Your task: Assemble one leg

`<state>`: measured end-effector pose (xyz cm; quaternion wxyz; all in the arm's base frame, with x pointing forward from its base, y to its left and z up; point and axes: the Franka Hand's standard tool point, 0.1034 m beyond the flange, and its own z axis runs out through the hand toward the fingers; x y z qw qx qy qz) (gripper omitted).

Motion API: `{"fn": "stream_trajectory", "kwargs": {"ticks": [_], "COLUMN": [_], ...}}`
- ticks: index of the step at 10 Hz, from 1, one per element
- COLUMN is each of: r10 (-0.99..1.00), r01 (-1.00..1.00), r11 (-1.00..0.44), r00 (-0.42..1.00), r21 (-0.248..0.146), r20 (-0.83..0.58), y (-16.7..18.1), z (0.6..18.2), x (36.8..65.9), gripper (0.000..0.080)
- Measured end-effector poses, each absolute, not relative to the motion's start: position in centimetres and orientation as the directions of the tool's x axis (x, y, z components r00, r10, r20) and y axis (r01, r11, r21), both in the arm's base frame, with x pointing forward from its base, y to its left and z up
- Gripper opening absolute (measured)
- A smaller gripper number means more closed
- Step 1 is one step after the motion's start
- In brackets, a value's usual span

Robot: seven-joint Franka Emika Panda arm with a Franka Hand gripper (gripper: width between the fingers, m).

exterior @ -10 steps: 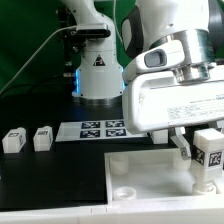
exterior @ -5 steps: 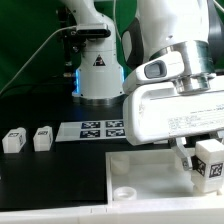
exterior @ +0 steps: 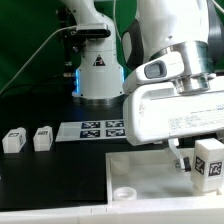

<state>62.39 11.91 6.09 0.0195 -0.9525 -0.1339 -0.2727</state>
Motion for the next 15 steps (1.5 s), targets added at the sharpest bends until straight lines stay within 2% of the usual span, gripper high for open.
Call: {"fn": "stream_trajectory", "kwargs": {"ticks": [1,3,10,11,12,15], "r10": [0.246,0.248,0.25,0.244,0.243,0.251], "r01": [0.267,0.269,0.27,0.263,0.263,0.269], "r11": [-0.963,-0.962,-0.962,-0.965,-0.965,-0.963], "r00": [0.815,0.814,0.824,0.861,0.866,0.887], "r21": [0.037,0.038,0.036,0.02,0.015,0.007], "r20": [0.525,0.524,0.508,0.447,0.436,0.388], "y": [11.9,11.9,12.0,12.2,12.6,12.8], "z": [6.1,6.1,6.1,7.3,9.2,10.5], "x": [62.4,62.4,62.3,62.0,62.1,62.3], "gripper": [0.0611,0.0642,0.0649,0.0649,0.0649,0.0649]}}
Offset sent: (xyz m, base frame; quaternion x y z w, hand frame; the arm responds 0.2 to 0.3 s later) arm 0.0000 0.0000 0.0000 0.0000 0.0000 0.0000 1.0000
